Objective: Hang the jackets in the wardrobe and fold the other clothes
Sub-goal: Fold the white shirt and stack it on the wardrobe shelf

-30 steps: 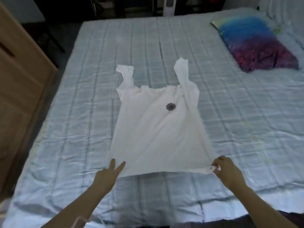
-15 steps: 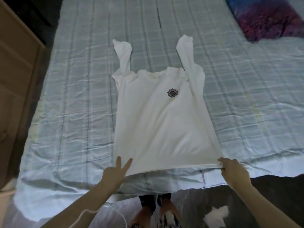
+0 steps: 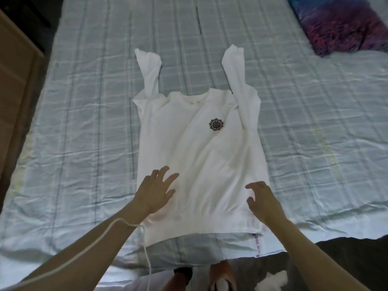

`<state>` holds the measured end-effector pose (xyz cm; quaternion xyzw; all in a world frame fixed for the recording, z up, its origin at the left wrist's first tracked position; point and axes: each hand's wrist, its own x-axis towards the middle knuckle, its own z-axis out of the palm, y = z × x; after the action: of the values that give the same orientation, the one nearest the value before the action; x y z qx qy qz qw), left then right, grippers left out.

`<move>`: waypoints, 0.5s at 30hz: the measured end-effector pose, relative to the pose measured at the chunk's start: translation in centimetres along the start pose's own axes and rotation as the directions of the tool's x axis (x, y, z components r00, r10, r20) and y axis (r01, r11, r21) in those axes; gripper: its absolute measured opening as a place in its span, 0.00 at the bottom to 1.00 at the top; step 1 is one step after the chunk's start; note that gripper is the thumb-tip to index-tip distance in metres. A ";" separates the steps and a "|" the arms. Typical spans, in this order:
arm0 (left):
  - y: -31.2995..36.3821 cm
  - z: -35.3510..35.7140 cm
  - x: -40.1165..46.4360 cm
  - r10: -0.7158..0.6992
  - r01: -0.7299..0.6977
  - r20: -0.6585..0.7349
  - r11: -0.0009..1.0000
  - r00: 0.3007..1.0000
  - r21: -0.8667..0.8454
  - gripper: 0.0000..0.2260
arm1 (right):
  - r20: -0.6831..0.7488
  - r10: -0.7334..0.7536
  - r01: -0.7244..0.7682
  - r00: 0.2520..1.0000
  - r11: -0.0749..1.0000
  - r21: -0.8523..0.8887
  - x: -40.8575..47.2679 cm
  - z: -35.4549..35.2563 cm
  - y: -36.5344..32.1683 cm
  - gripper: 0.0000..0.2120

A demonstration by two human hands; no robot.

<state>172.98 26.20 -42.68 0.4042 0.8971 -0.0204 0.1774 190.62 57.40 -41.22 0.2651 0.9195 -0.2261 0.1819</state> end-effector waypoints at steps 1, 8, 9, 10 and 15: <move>0.1 0.1 1.8 0.021 -0.022 -0.008 0.999 1.000 -0.033 0.23 | -0.013 -0.035 0.034 0.999 0.999 -0.025 1.5 0.2 -0.5 0.21; 3.6 2.9 9.4 0.033 -0.036 -0.022 0.990 0.999 -0.138 0.27 | 0.136 -0.060 0.091 0.989 0.968 -0.235 6.8 1.6 5.0 0.33; 4.1 3.5 10.0 -0.008 0.000 -0.049 0.988 0.999 -0.154 0.27 | 0.118 -0.086 0.111 0.989 0.967 -0.229 7.3 1.7 6.1 0.30; 4.7 3.9 10.5 -0.045 0.035 -0.056 0.987 0.997 -0.159 0.27 | 0.095 -0.114 0.132 0.989 0.965 -0.226 7.9 1.4 6.4 0.26; 8.1 4.0 17.1 -0.100 0.066 -0.140 0.971 0.985 -0.230 0.27 | 0.130 -0.090 0.127 0.987 0.941 -0.314 14.7 -1.8 3.5 0.10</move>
<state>169.63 43.20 -51.29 0.3440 0.9206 0.1043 0.1527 180.56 66.93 -47.53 0.1675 0.9453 -0.0977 0.2622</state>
